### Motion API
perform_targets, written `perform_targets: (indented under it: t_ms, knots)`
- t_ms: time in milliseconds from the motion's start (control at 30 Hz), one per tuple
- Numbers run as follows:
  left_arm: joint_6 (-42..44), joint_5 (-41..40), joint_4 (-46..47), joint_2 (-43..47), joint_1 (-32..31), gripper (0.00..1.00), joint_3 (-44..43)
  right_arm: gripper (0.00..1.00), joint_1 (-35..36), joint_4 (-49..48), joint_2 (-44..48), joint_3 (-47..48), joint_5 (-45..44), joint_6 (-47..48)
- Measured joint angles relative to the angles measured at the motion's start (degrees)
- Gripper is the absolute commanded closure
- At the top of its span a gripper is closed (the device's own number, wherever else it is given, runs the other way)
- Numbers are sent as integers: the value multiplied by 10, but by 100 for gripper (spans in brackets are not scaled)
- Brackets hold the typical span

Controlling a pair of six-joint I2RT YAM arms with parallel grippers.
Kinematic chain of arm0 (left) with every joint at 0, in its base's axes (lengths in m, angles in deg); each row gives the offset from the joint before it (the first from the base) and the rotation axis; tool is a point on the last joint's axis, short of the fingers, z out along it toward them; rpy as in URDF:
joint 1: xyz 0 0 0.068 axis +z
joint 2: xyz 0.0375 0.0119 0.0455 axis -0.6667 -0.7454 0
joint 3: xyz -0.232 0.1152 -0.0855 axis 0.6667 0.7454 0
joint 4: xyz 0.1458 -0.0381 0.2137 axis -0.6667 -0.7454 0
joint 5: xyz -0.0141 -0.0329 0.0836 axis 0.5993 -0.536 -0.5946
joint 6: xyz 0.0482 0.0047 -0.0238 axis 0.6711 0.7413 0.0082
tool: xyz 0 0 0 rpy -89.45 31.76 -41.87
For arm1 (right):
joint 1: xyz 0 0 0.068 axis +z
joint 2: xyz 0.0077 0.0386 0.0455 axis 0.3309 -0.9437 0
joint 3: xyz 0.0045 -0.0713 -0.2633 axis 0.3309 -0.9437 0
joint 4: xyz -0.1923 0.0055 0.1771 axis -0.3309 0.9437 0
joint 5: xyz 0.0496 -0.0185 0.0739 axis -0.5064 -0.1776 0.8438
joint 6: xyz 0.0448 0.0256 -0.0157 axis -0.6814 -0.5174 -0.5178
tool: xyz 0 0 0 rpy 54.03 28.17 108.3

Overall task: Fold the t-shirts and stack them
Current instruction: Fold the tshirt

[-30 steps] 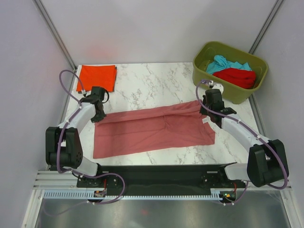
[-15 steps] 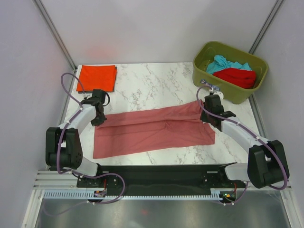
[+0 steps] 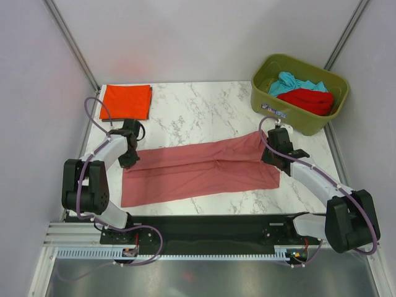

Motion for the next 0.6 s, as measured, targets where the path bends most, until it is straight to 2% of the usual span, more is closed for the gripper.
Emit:
perform_targets:
  t_ms: [167,200,233,267,333,433,600]
  knots:
    - [-11,-4,-9,0,-4,96,0,100,1,2,0,-21,0,-13]
    - [-16,-4,-12,0,-4,91,0,98,1,2,0,-24,1,-14]
    - [-19,-4,-14,0,-4,74,1,95,1,2,-2,-27,2,-17]
    - [-22,-4,-16,0,-5,66,2,85,1,3,-4,-29,3,-19]
    - [-32,-10,-30,1,-5,51,2,74,2,8,-5,-33,4,-24]
    - [-45,-24,-56,9,-5,48,-1,67,2,19,-3,-33,6,-27]
    - [-67,-20,-80,48,-8,49,-35,69,2,39,11,-31,18,-31]
